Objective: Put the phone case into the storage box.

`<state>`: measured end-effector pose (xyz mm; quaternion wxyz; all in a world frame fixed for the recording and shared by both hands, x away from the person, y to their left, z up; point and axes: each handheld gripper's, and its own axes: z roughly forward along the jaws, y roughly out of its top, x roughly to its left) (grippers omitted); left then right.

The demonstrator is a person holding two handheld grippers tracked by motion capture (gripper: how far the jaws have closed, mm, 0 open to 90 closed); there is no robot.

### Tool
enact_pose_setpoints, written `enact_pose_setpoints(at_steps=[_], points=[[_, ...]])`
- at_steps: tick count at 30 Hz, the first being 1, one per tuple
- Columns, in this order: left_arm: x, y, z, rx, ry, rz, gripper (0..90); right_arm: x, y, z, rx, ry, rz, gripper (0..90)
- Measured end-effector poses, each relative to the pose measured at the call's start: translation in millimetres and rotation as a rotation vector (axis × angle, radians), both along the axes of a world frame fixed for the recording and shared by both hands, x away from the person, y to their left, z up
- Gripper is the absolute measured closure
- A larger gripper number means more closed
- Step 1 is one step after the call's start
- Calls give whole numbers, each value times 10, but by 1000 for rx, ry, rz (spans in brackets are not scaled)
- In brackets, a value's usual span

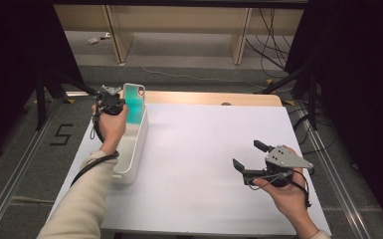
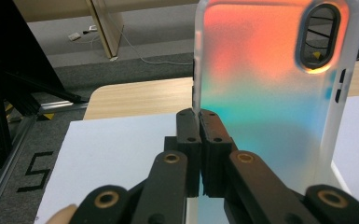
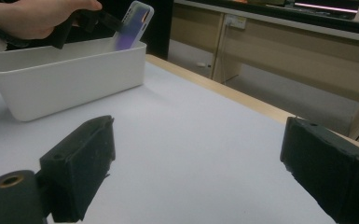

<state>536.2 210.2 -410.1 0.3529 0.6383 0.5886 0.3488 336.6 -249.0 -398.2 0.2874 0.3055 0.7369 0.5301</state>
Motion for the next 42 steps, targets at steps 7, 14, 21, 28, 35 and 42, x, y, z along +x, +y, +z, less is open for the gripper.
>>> enact_pose_setpoints(at_steps=[7,14,21,28,35,42], points=[[8,-13,-28,0,10,0,875,0,-3,2,-3,3,1,110],[19,-13,-58,9,20,-3,873,2,0,-1,0,7,7,110],[28,-15,-76,7,28,-2,868,-4,-1,0,-9,13,0,111],[30,-3,-98,5,43,2,859,2,4,-2,2,4,6,111],[40,-3,-107,4,55,-4,838,-2,0,2,-6,9,2,112],[36,-15,-96,15,49,-11,805,-4,1,1,-6,11,3,112]])
